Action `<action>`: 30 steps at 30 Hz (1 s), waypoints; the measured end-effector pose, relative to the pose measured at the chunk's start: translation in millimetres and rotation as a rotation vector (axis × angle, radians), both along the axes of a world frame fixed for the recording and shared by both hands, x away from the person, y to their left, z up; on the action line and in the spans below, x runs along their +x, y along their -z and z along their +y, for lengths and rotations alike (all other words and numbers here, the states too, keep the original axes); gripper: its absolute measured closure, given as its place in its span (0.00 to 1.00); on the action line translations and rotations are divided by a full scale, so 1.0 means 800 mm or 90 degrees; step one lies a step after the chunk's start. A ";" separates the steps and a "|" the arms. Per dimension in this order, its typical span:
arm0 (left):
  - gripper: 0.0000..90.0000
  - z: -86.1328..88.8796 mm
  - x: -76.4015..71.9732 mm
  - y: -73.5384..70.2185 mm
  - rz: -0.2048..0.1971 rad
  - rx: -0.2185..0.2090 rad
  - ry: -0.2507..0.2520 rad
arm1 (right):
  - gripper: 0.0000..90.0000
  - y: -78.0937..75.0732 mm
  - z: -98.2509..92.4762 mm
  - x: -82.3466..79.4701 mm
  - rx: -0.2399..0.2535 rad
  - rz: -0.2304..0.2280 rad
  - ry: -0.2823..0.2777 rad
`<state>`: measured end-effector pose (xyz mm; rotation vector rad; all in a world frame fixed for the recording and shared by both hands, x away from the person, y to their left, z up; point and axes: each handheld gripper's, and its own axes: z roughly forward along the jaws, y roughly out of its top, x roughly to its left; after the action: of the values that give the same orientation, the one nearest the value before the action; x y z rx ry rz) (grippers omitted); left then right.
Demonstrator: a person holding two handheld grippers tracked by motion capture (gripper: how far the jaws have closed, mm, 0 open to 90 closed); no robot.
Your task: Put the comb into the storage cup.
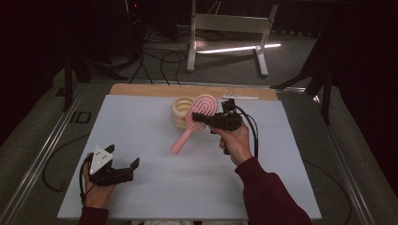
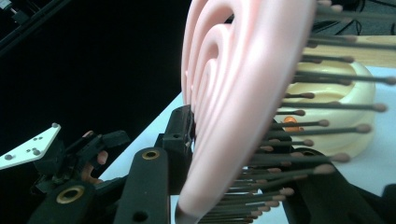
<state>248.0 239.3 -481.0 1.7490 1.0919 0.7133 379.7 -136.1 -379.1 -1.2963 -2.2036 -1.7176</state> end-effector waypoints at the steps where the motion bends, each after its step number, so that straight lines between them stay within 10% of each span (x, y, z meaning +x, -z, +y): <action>1: 0.00 0.002 -0.001 0.000 0.000 0.001 0.000 | 0.71 -0.001 0.001 0.001 -0.002 -0.002 -0.001; 30: 0.00 0.018 -0.008 0.007 -0.005 -0.021 -0.012 | 0.71 -0.014 0.010 0.012 0.003 -0.016 0.017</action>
<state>241.8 254.0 -487.0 1.7093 1.1096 0.7096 389.5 -128.3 -368.1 -1.3155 -2.2036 -1.7574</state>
